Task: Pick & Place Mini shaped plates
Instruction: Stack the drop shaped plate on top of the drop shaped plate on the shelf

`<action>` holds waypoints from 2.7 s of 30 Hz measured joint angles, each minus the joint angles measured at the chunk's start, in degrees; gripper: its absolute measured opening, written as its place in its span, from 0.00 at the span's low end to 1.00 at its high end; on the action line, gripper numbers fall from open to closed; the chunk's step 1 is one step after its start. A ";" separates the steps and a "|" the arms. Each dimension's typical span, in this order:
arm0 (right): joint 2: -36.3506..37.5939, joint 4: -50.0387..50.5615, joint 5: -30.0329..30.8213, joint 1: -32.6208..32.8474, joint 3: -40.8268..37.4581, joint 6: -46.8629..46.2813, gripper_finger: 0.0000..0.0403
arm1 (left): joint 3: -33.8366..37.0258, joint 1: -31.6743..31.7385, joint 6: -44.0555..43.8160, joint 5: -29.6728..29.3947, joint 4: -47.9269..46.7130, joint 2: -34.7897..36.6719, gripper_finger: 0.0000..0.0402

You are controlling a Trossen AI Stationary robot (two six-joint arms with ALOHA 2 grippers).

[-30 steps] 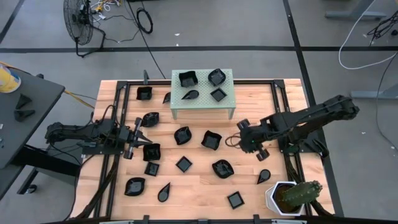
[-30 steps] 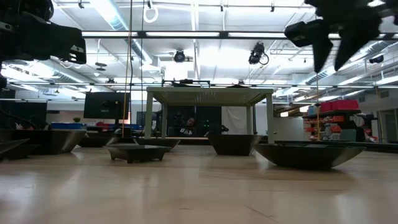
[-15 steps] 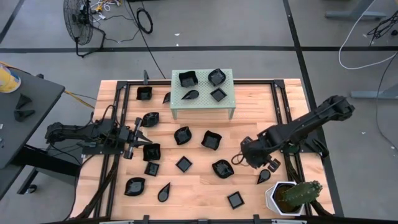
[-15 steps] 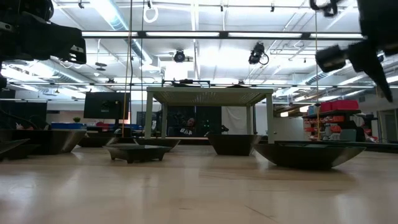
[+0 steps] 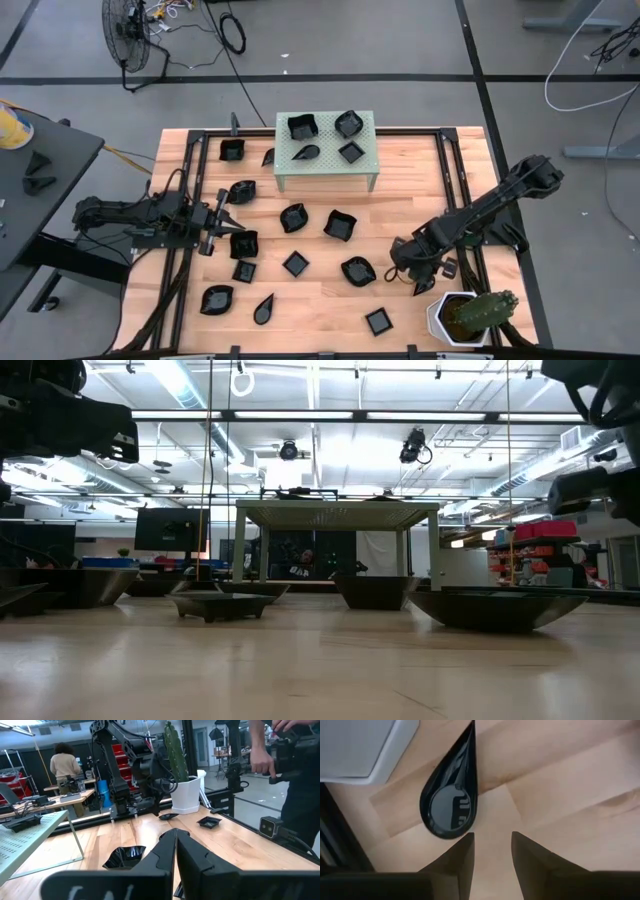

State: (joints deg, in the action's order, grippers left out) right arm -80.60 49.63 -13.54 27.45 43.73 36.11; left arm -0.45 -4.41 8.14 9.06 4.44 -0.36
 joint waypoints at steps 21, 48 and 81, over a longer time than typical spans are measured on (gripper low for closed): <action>0.00 -5.35 -0.52 2.83 -4.16 -15.72 0.33 | 0.00 0.00 0.00 0.00 0.00 0.00 0.06; 0.00 -8.06 -4.17 3.22 -4.20 -20.83 0.33 | -0.02 0.01 0.00 0.00 0.00 0.00 0.06; -0.02 -9.78 -0.90 4.49 -6.24 -29.70 0.33 | -0.01 0.00 0.00 0.00 0.00 0.00 0.06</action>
State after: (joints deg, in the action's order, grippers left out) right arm -80.62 39.85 -14.44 31.94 37.49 6.42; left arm -0.46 -4.41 8.14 9.06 4.44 -0.36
